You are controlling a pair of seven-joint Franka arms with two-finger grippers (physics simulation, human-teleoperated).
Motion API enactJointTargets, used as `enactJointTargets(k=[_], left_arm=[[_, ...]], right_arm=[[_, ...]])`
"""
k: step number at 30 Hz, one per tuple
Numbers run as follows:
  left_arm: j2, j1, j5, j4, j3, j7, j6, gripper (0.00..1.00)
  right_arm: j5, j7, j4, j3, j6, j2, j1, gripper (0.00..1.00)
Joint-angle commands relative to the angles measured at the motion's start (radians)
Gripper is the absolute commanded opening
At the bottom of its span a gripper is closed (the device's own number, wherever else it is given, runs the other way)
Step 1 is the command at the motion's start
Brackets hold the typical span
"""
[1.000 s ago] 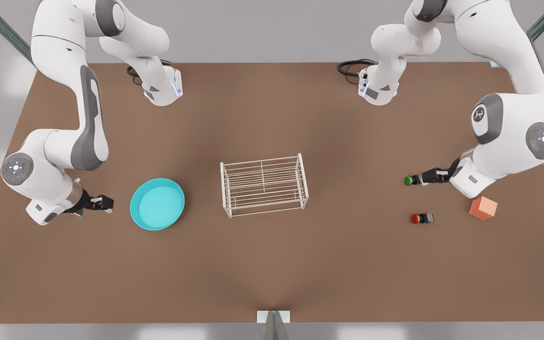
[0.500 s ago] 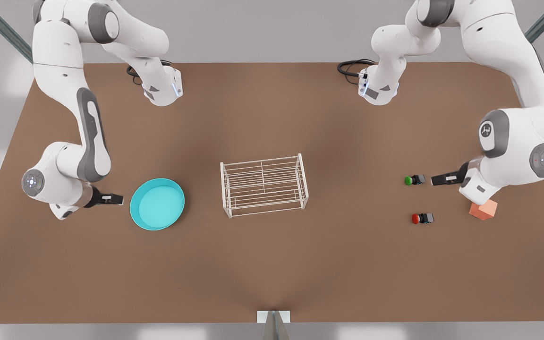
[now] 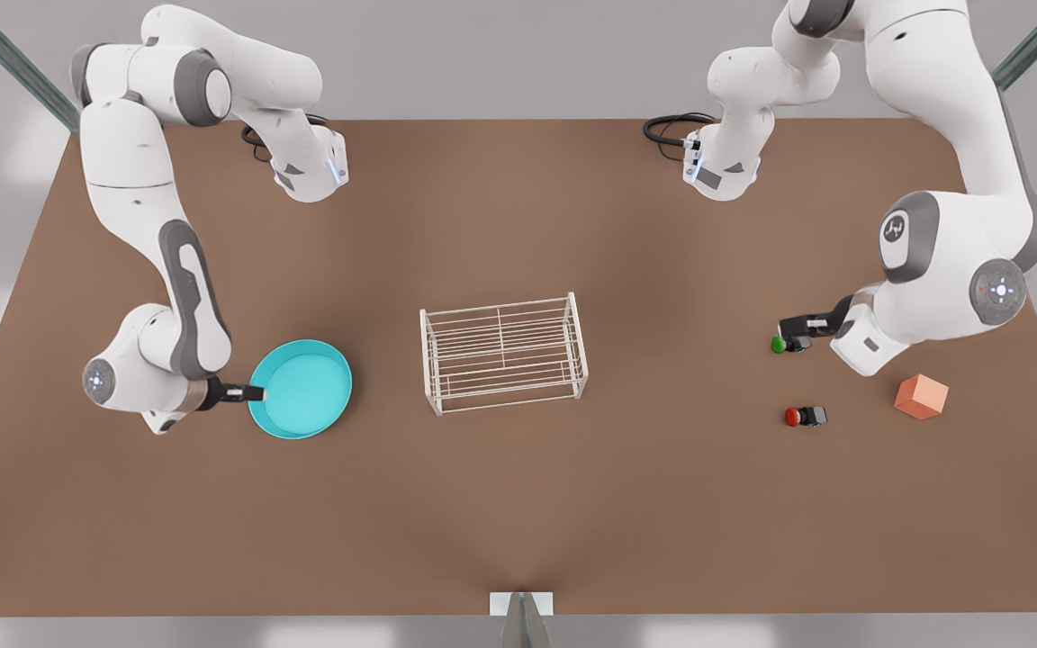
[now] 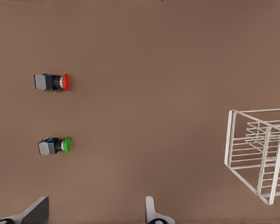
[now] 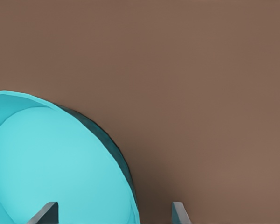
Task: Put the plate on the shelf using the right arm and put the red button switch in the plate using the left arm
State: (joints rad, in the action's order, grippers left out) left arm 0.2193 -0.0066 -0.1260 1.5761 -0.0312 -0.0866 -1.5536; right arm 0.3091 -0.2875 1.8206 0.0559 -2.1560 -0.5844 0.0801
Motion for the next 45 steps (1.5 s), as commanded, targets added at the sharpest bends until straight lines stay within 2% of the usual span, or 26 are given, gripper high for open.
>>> enactJointTargets(k=[1,5,8,12,17,20,24,26,28,40,45], left_arm=[[-0.001,0.001,0.028,-0.001,-0.01,0.038,-0.025,1.0],[0.0,0.001,0.029,0.001,-0.013,0.038,-0.029,1.0],[0.0,0.001,0.029,0.002,-0.013,0.038,-0.029,1.0],[-0.012,0.001,0.048,-0.002,-0.012,0.036,-0.023,1.0],[-0.006,0.005,0.097,-0.024,-0.021,0.028,-0.016,1.0],[0.008,0.007,0.108,-0.038,-0.015,-0.349,-0.013,1.0],[0.02,0.028,0.115,-0.025,-0.01,-0.554,0.027,1.0],[0.041,0.05,0.074,-0.028,-0.01,-0.714,0.009,1.0],[0.045,0.125,-0.006,-0.031,-0.01,-0.711,0.009,1.0],[0.046,0.123,0.029,-0.025,-0.013,-0.714,0.012,1.0],[0.066,0.103,0.054,-0.036,-0.018,-0.84,-0.065,1.0]], right_arm=[[0.002,-0.134,-0.004,-0.001,-0.045,-0.012,0.0,0.93],[-0.001,-0.153,-0.024,-0.001,-0.05,-0.038,0.003,0.85],[-0.001,-0.153,-0.026,-0.001,-0.061,-0.046,0.001,0.74],[-0.001,-0.173,-0.027,-0.001,-0.062,-0.054,0.003,0.68],[-0.001,-0.174,-0.035,-0.001,-0.061,-0.055,0.001,0.48],[0.001,-0.174,-0.035,-0.001,-0.064,-0.06,0.0,0.47],[0.004,-0.173,-0.035,-0.001,-0.065,-0.061,-0.002,0.47],[0.002,-0.173,-0.037,-0.001,-0.064,-0.061,-0.002,0.37],[0.007,-0.173,-0.035,-0.002,-0.064,-0.061,-0.005,0.33],[0.01,-0.168,-0.055,-0.01,-0.045,-0.054,-0.002,0.19],[0.012,-0.168,-0.063,-0.014,0.007,-0.021,0.0,0.19]])
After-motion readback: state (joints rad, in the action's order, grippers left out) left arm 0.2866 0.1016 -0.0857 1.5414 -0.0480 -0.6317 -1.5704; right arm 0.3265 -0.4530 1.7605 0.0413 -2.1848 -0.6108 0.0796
